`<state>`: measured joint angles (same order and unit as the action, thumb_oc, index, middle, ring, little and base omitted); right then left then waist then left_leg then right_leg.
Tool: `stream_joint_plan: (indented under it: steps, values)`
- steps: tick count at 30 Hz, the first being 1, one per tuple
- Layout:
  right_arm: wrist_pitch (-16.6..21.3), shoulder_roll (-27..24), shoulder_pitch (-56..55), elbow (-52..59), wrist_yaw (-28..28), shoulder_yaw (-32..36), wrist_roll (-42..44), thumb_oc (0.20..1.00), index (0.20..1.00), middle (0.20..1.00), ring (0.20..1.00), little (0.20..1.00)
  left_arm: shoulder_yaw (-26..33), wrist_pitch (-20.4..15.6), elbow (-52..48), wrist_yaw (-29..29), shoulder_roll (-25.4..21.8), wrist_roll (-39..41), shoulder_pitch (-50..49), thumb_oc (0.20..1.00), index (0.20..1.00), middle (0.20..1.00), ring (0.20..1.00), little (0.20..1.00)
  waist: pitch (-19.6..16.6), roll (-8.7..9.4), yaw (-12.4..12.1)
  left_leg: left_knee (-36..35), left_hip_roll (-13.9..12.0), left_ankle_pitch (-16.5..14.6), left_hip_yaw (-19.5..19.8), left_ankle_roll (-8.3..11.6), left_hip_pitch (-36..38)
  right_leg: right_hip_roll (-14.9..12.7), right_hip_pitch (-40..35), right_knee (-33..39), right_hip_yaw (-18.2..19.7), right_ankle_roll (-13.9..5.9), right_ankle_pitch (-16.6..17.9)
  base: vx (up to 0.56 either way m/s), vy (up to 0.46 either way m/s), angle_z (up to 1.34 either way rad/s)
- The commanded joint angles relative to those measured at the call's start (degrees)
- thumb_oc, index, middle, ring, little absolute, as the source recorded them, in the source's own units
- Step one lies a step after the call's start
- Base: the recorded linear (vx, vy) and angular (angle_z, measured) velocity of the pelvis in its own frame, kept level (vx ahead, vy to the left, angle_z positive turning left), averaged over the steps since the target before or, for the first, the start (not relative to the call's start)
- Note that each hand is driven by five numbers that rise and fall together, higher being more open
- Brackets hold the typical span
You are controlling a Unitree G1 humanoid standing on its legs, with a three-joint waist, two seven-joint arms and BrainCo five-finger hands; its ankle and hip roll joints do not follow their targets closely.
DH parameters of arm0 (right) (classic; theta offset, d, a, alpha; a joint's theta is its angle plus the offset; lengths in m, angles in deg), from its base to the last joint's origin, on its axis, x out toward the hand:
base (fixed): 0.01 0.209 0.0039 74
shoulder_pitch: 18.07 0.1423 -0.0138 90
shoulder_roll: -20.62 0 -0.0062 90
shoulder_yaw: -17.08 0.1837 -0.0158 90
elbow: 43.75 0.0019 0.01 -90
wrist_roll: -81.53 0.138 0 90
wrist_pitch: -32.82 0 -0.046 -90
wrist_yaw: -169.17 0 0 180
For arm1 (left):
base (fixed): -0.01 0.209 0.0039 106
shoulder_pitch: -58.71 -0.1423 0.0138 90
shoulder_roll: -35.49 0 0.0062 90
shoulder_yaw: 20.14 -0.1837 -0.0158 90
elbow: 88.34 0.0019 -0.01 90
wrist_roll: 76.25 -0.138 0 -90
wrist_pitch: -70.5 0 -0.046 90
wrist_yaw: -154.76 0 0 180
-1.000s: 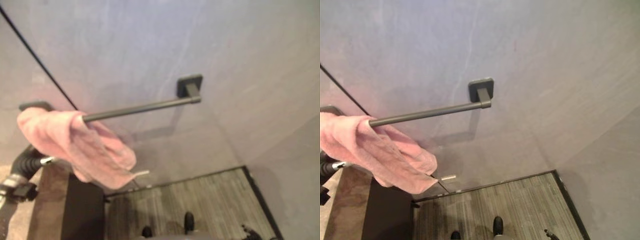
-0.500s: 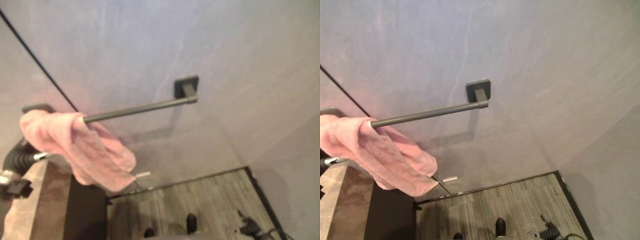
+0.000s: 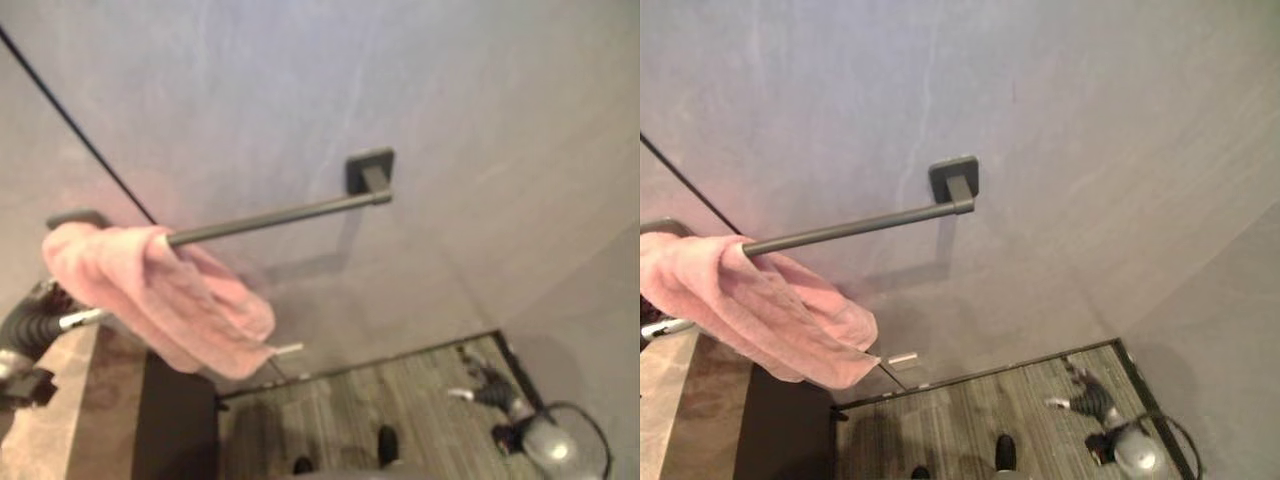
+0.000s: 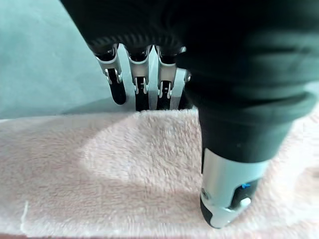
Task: Put brush and paste in cup on sink, flatten towel.
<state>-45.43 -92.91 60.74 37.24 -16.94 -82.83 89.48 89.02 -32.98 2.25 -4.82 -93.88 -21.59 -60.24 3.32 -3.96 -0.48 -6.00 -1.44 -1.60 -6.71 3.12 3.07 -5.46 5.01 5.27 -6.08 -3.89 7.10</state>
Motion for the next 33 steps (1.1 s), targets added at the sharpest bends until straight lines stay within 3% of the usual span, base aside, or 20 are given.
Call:
stream_joint_plan:
  steps: [1, 8, 20, 33]
  values:
    - [2.6, -1.2, 4.7, 1.6, -1.6, -2.7, 4.9, 1.0, 1.0, 1.0, 1.0, 1.0, 4.1, -2.6, 1.5, -0.2, -4.5, 0.9, 2.1, 1.0, 1.0, 1.0, 1.0, 1.0, 0.9, 2.45, 0.0, 1.0, 2.7, -1.0, -2.2, -3.49, -1.6, -5.8, -2.7, -0.3, -1.6, -6.46, -0.3, -0.04, 0.027, 0.07]
    - [1.5, -6.2, 19.1, 12.6, -3.8, -12.8, 12.5, 1.0, 1.0, 1.0, 1.0, 1.0, 1.7, -2.0, -0.5, -0.8, -5.8, 1.0, 3.4, 1.0, 1.0, 1.0, 1.0, 1.0, 1.2, 3.05, -1.9, 1.0, 3.6, -0.5, -1.1, -3.97, -3.0, -6.9, -2.1, -0.3, -2.8, -6.54, 0.5, -0.06, 0.045, 0.11]
    - [-1.2, -4.6, 32.7, 18.5, -4.1, -22.6, 18.6, 1.0, 1.0, 1.0, 1.0, 1.0, 1.1, -1.7, -0.4, -3.0, -6.1, 0.5, 6.2, 1.0, 1.0, 1.0, 1.0, 1.0, 2.3, 4.37, -4.5, 1.0, 4.4, 0.4, -0.2, -4.55, -6.1, -7.9, 0.5, -0.3, -3.3, -6.65, 2.1, -0.05, 0.039, 0.05]
    - [-2.6, -7.8, 39.8, 25.2, -4.1, -26.2, 23.1, 1.0, 1.0, 1.0, 1.0, 1.0, -6.4, -1.4, 2.7, -4.3, -7.6, -0.6, 16.0, 1.0, 1.0, 1.0, 1.0, 1.0, 2.6, 5.66, -3.1, 1.0, 4.8, 0.9, 0.2, -4.32, -7.9, -8.5, 1.7, -0.3, -3.9, -6.53, 2.9, -0.02, 0.029, 0.06]
